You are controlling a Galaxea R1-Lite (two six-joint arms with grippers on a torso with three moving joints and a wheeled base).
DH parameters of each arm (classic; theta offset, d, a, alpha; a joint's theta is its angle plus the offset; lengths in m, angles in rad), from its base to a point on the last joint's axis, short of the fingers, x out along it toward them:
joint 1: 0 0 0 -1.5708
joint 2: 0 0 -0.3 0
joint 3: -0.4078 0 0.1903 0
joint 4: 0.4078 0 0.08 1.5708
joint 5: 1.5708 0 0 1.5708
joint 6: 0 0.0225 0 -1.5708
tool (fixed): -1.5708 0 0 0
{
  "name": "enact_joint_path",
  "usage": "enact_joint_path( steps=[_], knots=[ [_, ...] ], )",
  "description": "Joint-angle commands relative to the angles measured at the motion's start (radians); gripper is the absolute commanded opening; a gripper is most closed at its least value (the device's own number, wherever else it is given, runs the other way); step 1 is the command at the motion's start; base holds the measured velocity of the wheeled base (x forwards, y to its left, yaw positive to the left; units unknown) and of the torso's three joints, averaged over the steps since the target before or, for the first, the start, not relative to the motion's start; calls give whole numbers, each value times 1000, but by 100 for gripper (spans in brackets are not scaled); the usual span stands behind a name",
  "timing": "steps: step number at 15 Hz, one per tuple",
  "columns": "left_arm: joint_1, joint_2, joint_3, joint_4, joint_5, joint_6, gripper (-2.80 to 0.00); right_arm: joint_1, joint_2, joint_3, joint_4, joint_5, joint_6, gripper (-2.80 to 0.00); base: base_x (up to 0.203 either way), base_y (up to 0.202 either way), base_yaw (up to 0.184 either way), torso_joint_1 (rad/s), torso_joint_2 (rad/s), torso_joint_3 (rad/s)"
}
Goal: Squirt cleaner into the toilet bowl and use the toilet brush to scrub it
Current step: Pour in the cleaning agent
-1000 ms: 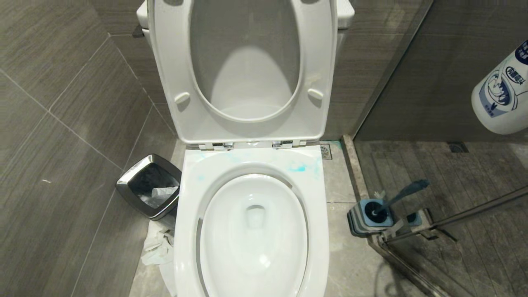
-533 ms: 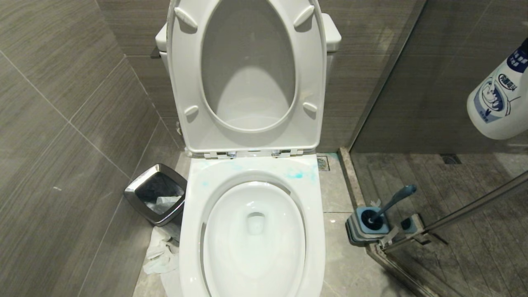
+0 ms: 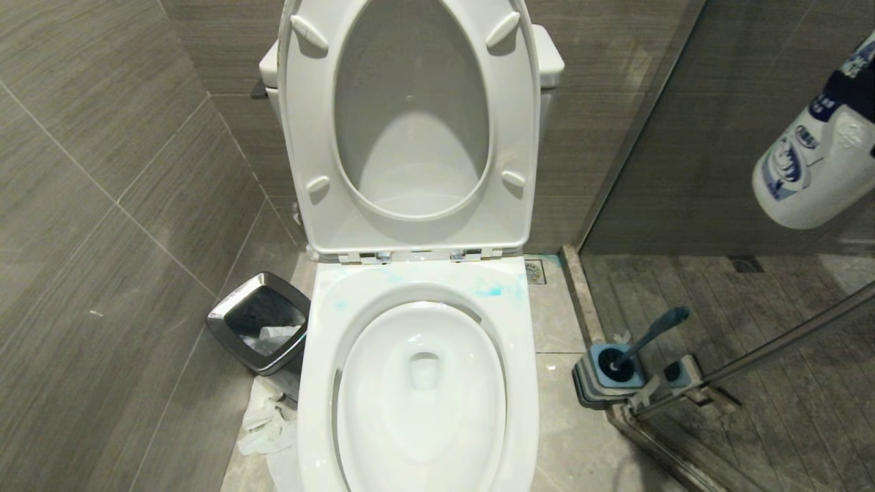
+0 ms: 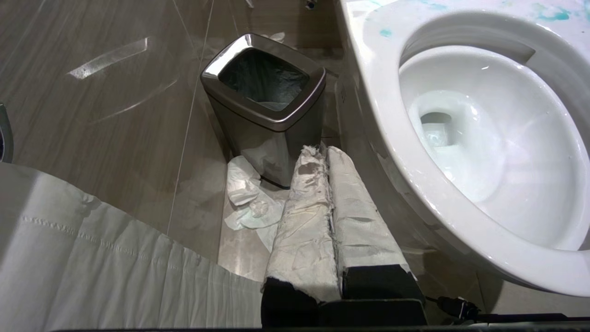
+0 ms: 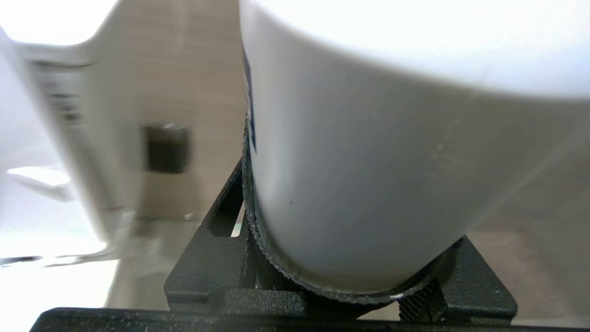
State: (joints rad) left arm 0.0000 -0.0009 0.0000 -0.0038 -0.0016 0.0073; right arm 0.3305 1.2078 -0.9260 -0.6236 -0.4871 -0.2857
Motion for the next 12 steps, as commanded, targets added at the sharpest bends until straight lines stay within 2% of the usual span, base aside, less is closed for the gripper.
enact_joint_path(
  steps=[1, 3, 5, 6, 8, 10, 12],
  knots=[
    [0, 1, 2, -1, 0, 0, -280, 154, 74, -5, -13, -104, -4, -280, 0, 0, 0, 0, 0, 0],
    [0, 1, 2, -1, 0, 0, -280, 290, 123, -8, -17, -196, -16, -280, 0, 0, 0, 0, 0, 0],
    [0, 1, 2, -1, 0, 0, -280, 376, 179, -5, -19, -268, -62, -280, 0, 0, 0, 0, 0, 0],
    [0, 1, 2, 1, 0, 0, -280, 413, 198, -6, -19, -277, -85, -280, 0, 0, 0, 0, 0, 0],
    [0, 1, 2, 0, 0, -1, -280, 466, 252, -20, -20, -295, -111, -280, 0, 0, 0, 0, 0, 0],
    [0, 1, 2, -1, 0, -1, -280, 524, 303, -51, -19, -355, -123, -280, 0, 0, 0, 0, 0, 0],
    [0, 1, 2, -1, 0, 0, -280, 540, 335, -57, -18, -390, -172, -280, 0, 0, 0, 0, 0, 0]
  ],
)
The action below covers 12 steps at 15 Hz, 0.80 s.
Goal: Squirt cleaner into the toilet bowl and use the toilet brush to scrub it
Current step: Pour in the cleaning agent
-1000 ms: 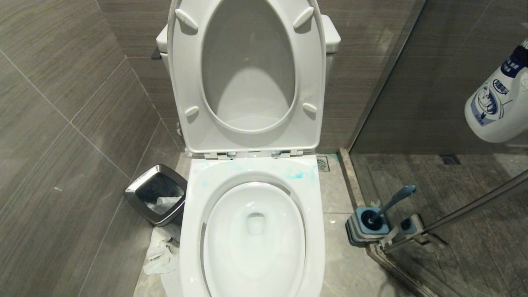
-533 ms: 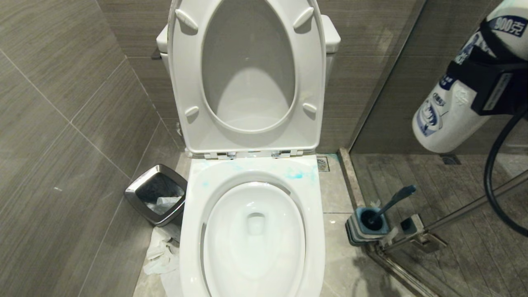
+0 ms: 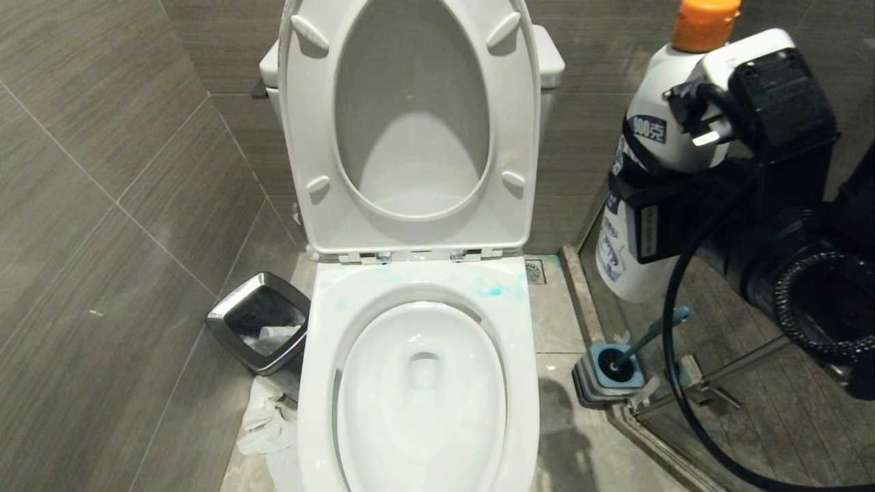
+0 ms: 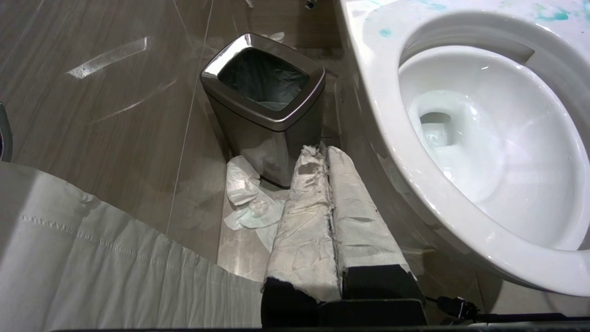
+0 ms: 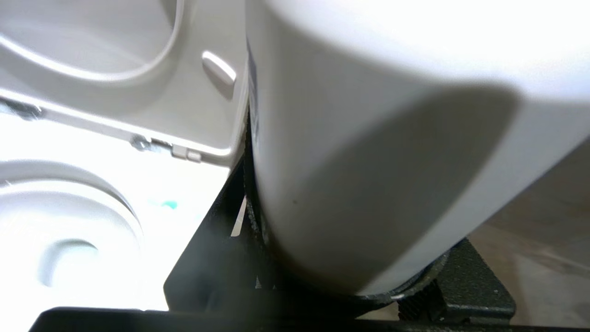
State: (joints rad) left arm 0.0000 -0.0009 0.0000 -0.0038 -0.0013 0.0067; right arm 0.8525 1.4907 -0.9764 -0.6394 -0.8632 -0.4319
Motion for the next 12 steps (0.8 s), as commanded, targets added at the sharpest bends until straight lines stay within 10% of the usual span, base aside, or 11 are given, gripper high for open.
enact_joint_path(
  steps=[1, 12],
  knots=[
    [0, 1, 2, -1, 0, 1, -280, 19, 67, -6, -2, -18, -50, -280, 0, 0, 0, 0, 0, 0],
    [0, 1, 2, -1, 0, 1, -280, 19, 252, -141, -53, -120, -596, -280, 0, 0, 0, 0, 0, 0]
  ],
)
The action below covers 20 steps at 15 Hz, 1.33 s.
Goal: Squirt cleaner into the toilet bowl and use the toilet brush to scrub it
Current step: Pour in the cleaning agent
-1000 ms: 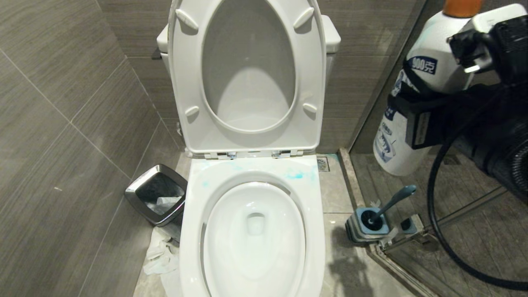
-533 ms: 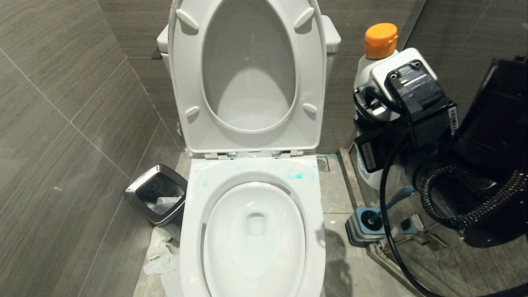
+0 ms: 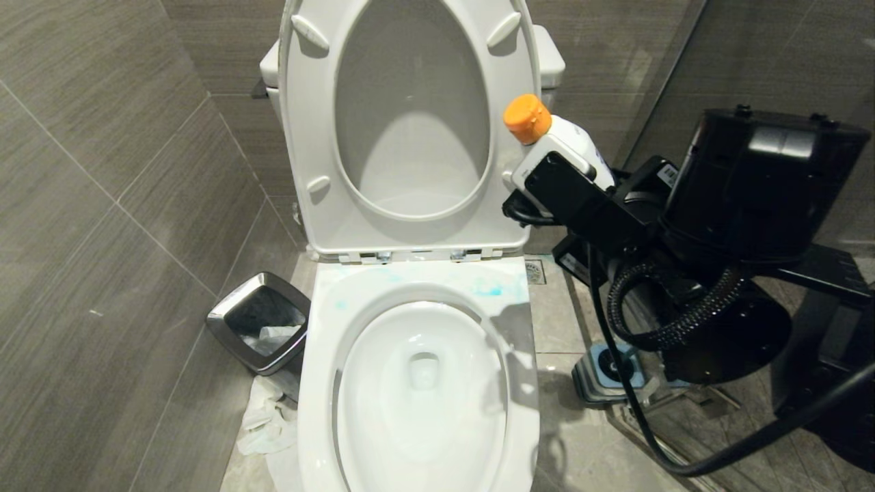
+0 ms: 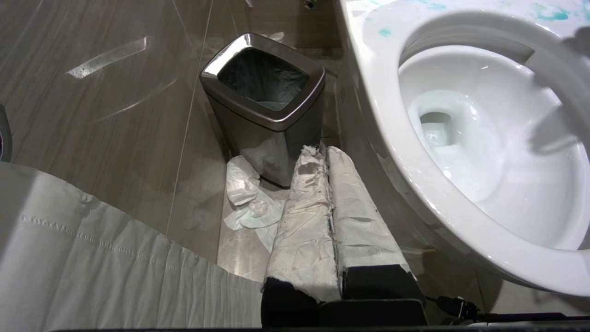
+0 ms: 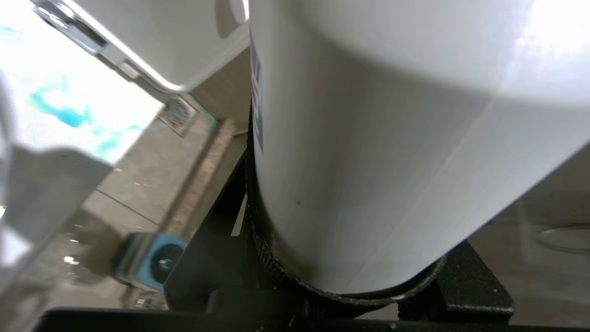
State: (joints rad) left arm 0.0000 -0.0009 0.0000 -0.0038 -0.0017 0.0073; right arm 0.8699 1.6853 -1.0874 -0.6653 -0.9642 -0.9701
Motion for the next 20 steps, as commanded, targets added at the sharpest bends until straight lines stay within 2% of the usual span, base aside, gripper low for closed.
enact_joint_path(
  steps=[1, 2, 5, 7, 16, 18, 20],
  knots=[
    [0, 1, 2, -1, 0, 0, -280, 1, 75, -34, -84, -28, -146, -280, 0, 0, 0, 0, 0, 0],
    [0, 1, 2, -1, 0, 0, -280, 1, 89, -33, -156, -31, -259, -280, 0, 0, 0, 0, 0, 0],
    [0, 1, 2, -1, 0, 0, -280, 0, 172, -29, -485, -30, -620, -280, 0, 0, 0, 0, 0, 0],
    [0, 1, 2, -1, 0, 0, -280, 3, 198, -19, -585, -26, -814, -280, 0, 0, 0, 0, 0, 0],
    [0, 1, 2, -1, 0, 0, -280, 107, 191, 3, -604, -22, -1417, -280, 0, 0, 0, 0, 0, 0],
    [0, 1, 2, -1, 0, 0, -280, 110, 171, 39, -605, -22, -1523, -280, 0, 0, 0, 0, 0, 0],
    [0, 1, 2, -1, 0, 0, -280, 110, 163, 56, -605, -22, -1575, -280, 0, 0, 0, 0, 0, 0]
  ],
)
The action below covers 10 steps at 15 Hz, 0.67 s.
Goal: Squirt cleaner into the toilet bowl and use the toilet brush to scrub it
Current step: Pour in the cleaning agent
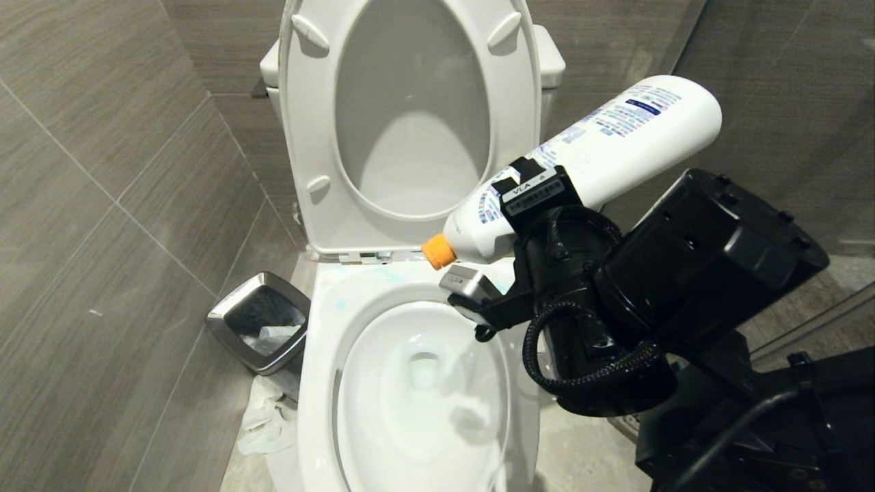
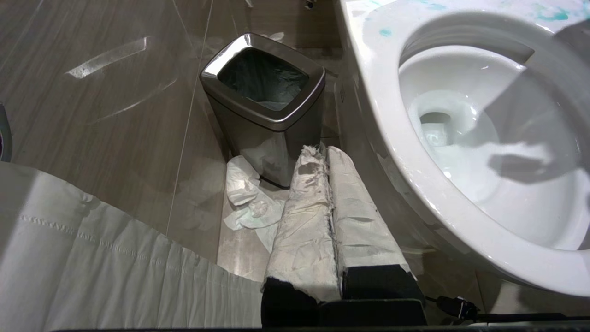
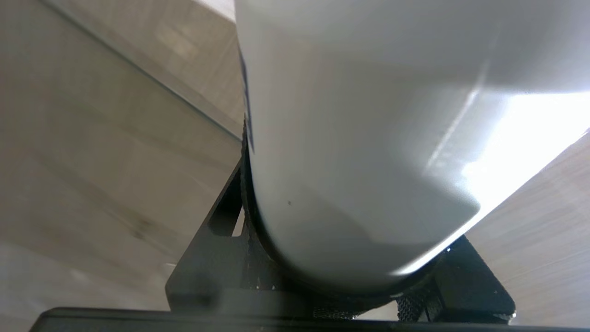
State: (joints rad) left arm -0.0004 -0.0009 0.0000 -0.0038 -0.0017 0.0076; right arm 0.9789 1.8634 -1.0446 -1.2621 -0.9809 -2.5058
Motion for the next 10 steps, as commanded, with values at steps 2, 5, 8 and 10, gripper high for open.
enact_joint_path(
  steps=[2, 5, 8, 10],
  knots=[
    [0, 1, 2, -1, 0, 0, -280, 1, -13, 11, -10, -5, -48, -280, 0, 0, 0, 0, 0, 0],
    [0, 1, 2, -1, 0, 0, -280, 1, -10, 12, -13, -5, -47, -280, 0, 0, 0, 0, 0, 0],
    [0, 1, 2, -1, 0, 0, -280, 1, -9, 11, -11, -4, -57, -280, 0, 0, 0, 0, 0, 0],
    [0, 1, 2, -1, 0, 0, -280, 3, -6, 8, -11, -1, -77, -280, 0, 0, 0, 0, 0, 0]
  ],
)
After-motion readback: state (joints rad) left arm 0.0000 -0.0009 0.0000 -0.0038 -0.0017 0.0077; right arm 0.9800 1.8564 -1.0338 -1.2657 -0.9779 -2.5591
